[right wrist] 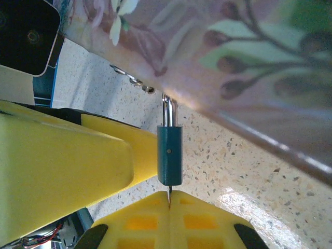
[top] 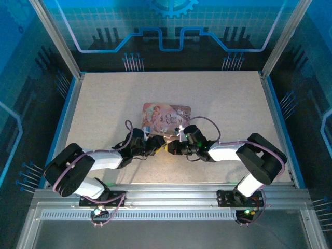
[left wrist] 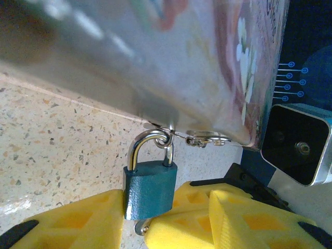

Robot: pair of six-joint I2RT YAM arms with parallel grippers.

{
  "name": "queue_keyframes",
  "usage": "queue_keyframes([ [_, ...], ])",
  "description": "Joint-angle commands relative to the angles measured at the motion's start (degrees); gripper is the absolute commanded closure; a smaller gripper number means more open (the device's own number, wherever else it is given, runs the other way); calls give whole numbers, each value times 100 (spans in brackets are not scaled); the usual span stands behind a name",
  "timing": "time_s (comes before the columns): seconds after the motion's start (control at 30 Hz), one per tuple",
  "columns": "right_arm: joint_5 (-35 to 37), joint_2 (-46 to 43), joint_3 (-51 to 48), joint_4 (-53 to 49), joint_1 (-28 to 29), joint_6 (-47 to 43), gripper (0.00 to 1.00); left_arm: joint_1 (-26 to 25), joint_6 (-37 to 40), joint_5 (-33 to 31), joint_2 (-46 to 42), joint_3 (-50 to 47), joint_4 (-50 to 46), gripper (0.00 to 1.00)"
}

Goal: Unlock a padlock with a key

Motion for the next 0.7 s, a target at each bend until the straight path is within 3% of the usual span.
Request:
queue_keyframes([
  [0.0,-348,67,185,125,134,143,100,-65,-475,130,260,-35,-55,53],
  [0.67,-328,39,163,149,69,119,100,-65,-399,-129,22,17,-840,47],
])
